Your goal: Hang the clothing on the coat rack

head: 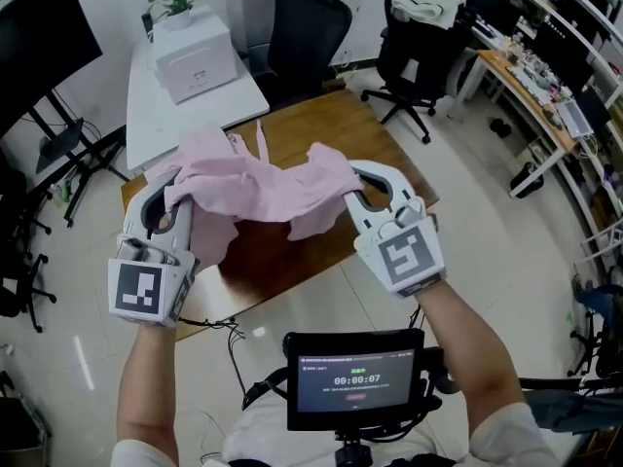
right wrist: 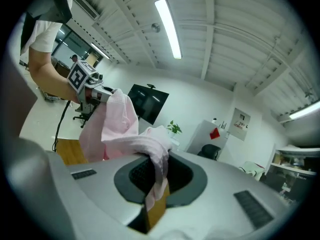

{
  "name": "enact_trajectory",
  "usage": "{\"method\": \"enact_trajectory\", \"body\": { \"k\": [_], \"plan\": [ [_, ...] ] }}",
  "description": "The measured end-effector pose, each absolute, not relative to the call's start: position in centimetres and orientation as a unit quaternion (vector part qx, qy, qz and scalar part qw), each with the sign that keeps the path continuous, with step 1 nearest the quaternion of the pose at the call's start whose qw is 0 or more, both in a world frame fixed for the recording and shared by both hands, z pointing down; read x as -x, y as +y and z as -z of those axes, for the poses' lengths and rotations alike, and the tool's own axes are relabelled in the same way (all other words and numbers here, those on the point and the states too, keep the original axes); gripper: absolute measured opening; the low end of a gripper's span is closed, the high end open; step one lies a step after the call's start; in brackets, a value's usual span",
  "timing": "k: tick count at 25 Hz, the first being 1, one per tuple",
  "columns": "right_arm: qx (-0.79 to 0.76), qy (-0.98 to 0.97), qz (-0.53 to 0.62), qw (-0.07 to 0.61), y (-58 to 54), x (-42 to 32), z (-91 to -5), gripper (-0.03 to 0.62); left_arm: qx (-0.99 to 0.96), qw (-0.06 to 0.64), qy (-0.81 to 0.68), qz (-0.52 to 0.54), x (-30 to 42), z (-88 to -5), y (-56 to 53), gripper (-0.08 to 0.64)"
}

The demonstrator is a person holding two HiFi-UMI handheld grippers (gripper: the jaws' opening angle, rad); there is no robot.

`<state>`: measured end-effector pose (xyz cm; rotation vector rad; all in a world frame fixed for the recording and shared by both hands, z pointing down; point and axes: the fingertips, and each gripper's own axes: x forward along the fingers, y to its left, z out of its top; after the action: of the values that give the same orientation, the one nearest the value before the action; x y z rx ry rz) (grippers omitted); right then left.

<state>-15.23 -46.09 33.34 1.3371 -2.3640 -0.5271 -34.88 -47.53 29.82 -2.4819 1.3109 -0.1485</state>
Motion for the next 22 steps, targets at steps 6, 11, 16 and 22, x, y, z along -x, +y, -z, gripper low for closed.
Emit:
{"method": "enact_trajectory", "body": {
  "k": [6,11,16,22],
  "plan": [
    [-0.517,-0.816,0.2,0.161,-44.4,11.1,-29.5,0.012,0.88,0.177,0.44,-0.001,31.9,-25.3,-47.5,0.02],
    [-0.548,-0.795,0.214,0.147,-42.3,7.8,-26.7,0.012,0.892,0.179,0.412,-0.043,28.2,-22.0,-46.9,0.02],
    [-0.582,-0.769,0.231,0.126,-39.7,4.3,-23.3,0.012,0.906,0.179,0.375,-0.076,24.0,-19.2,-45.6,0.02],
    [-0.631,-0.729,0.24,0.116,-35.7,-1.6,-19.6,0.012,0.925,0.18,0.315,-0.111,18.5,-15.5,-43.1,0.02]
  ]
}}
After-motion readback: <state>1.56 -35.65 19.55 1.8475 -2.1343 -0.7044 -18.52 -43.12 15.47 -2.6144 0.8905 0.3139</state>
